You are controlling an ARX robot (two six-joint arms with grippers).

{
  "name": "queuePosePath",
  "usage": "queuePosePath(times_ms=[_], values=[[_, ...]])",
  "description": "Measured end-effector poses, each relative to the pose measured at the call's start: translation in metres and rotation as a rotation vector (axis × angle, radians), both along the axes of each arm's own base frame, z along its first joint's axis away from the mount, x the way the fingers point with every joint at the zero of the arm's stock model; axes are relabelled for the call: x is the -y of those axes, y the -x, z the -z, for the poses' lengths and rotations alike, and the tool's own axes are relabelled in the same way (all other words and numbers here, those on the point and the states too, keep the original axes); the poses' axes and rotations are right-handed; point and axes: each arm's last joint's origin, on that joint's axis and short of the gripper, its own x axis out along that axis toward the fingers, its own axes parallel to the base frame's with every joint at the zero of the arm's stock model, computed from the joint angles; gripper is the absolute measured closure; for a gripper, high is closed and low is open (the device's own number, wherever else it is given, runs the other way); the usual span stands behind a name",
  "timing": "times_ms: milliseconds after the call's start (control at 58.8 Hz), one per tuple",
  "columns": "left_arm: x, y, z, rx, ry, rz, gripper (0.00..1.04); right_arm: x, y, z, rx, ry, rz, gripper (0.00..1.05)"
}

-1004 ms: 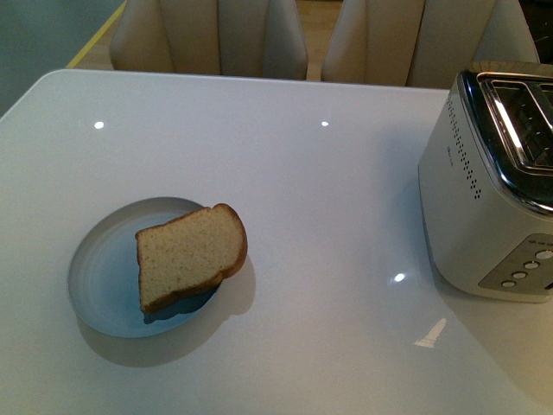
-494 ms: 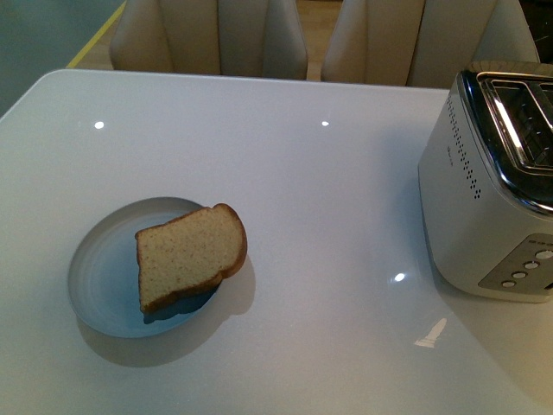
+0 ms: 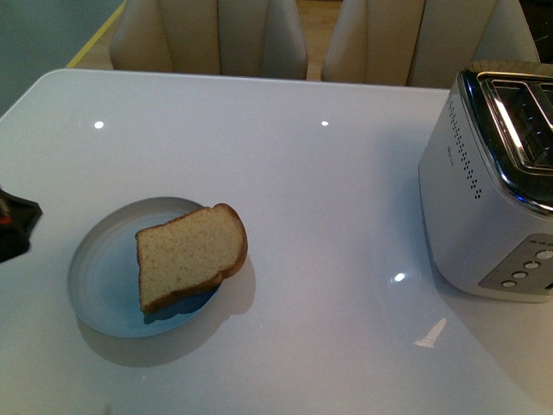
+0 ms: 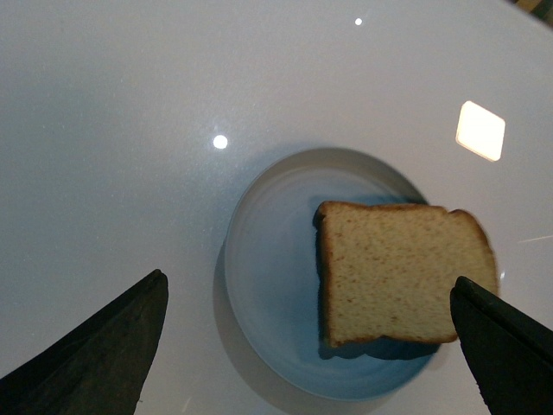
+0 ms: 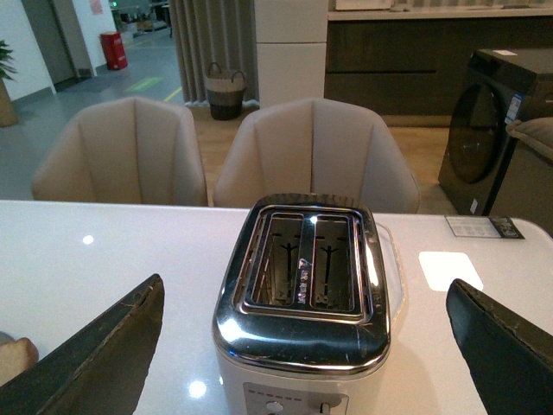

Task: Left arm holds plate, right arm toasts bread

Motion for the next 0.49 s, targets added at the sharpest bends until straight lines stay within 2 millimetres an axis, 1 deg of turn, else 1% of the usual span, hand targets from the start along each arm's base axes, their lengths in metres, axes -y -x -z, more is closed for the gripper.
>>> queuePosePath(times_ms=[85,204,391,494], values=[[0.003,-0.007,0.022,-0.062,-0.005,0.01,0.07,0.0,0.0,0.0,0.0,0.0,0.0,0.09],[0.006,-0.011,0.047,-0.138,-0.015,0.017,0.07,0.0,0.0,0.0,0.0,0.0,0.0,0.09],[0.009,-0.014,0.076,-0.232,-0.027,0.025,0.07,0.0,0.0,0.0,0.0,0.0,0.0,0.09],[0.01,-0.019,0.087,-0.262,-0.027,0.029,0.07,0.0,0.0,0.0,0.0,0.0,0.0,0.09]])
